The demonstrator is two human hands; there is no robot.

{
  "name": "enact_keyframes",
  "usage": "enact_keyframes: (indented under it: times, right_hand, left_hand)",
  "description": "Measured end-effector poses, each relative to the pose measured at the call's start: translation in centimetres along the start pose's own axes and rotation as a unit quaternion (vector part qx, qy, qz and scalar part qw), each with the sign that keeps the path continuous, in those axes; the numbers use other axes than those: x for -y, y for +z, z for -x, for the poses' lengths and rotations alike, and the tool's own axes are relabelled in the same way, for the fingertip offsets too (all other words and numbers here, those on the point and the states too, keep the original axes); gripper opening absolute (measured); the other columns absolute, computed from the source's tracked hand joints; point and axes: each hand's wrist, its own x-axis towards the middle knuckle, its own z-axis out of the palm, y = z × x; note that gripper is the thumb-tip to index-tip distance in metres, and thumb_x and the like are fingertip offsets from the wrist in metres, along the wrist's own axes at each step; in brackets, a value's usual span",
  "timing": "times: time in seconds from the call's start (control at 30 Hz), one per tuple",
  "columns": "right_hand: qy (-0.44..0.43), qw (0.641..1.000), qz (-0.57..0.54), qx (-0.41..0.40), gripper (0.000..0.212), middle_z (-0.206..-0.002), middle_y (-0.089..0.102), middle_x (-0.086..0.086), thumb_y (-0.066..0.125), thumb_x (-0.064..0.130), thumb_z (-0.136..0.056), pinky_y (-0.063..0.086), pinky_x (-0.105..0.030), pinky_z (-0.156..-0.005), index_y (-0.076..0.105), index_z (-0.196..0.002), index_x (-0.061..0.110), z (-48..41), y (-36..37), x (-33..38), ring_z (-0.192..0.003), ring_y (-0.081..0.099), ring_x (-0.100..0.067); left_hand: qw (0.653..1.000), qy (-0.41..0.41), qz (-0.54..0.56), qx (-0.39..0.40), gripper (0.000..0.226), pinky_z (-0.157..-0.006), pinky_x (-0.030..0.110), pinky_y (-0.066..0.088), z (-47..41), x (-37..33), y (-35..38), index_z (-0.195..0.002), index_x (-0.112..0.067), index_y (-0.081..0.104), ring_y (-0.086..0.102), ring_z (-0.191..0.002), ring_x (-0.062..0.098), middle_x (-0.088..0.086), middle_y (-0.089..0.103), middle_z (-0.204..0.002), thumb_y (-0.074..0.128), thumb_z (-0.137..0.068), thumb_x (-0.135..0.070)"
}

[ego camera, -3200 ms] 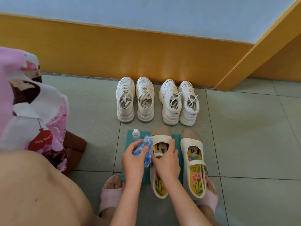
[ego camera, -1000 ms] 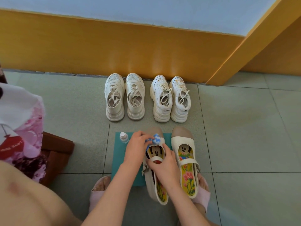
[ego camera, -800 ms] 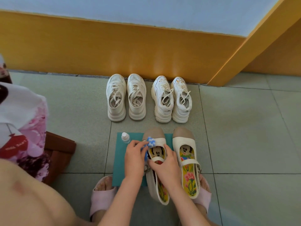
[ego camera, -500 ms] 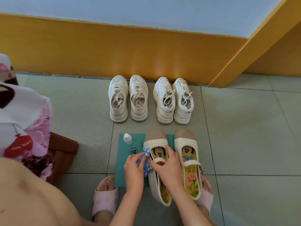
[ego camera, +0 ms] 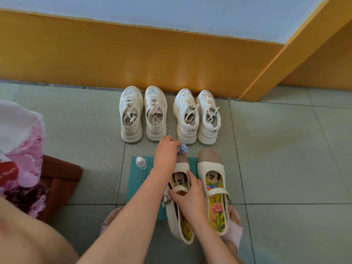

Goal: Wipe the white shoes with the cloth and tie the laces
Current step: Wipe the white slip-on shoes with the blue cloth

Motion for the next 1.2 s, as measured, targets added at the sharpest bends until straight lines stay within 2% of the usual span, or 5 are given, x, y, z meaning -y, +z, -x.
enact_keyframes:
  times: [0.1, 0.3, 0.5, 1.0, 1.2]
  right_hand:
    - [0.001, 1.0, 0.008, -0.003, 0.086, -0.136, 0.041, 0.008, 0.072, 0.047, -0.073, 0.047, -0.029, -0.092, 0.027, -0.144, 0.032, -0.1, 0.0, 0.0, -0.12, 0.047, -0.012]
    - [0.007, 1.0, 0.005, 0.005, 0.085, -0.136, 0.042, 0.007, 0.072, 0.048, -0.073, 0.044, -0.028, -0.091, 0.028, -0.144, 0.032, -0.3, -0.2, 0.1, -0.12, 0.048, -0.012]
    - [0.004, 1.0, 0.002, 0.008, 0.086, -0.134, 0.043, 0.006, 0.072, 0.047, -0.072, 0.044, -0.029, -0.093, 0.028, -0.144, 0.031, -0.1, -0.3, 0.1, -0.12, 0.047, -0.013]
    - [-0.003, 1.0, 0.002, 0.003, 0.082, -0.132, 0.045, 0.005, 0.072, 0.045, -0.074, 0.043, -0.029, -0.093, 0.03, -0.144, 0.03, 0.2, -0.4, 0.0, -0.119, 0.048, -0.014]
    - [-0.004, 1.0, 0.006, 0.005, 0.084, -0.133, 0.045, 0.005, 0.072, 0.048, -0.073, 0.042, -0.027, -0.092, 0.031, -0.144, 0.028, 0.1, -0.5, 0.1, -0.12, 0.048, -0.013]
  left_hand:
    - [0.999, -0.027, 0.022, 0.001, 0.028, -0.079, 0.027, 0.037, 0.4, 0.9, 0.2, -0.118, -0.012, 0.064, 0.048, -0.108, 0.025, 0.012, 0.054, -0.111, 0.052, -0.094, -0.016]
    - [0.985, -0.09, 0.111, -0.1, 0.024, -0.077, 0.022, 0.035, 3.7, 1.3, 1.0, -0.113, -0.013, 0.067, 0.051, -0.099, 0.02, 0.009, 0.056, -0.105, 0.056, -0.092, -0.017]
    - [0.969, -0.143, 0.145, -0.139, 0.022, -0.08, 0.032, 0.047, 5.6, 1.2, 1.9, -0.11, -0.012, 0.068, 0.054, -0.097, 0.023, 0.009, 0.057, -0.104, 0.058, -0.091, -0.016]
    - [0.966, -0.185, 0.115, -0.138, 0.027, -0.079, 0.032, 0.044, 7.5, 0.5, 2.2, -0.118, -0.011, 0.062, 0.052, -0.1, 0.024, 0.011, 0.057, -0.109, 0.053, -0.093, -0.017]
    - [0.938, -0.248, 0.171, -0.174, 0.025, -0.081, 0.033, 0.041, 9.5, 0.3, 2.6, -0.114, -0.01, 0.064, 0.055, -0.095, 0.024, 0.011, 0.062, -0.103, 0.055, -0.092, -0.016]
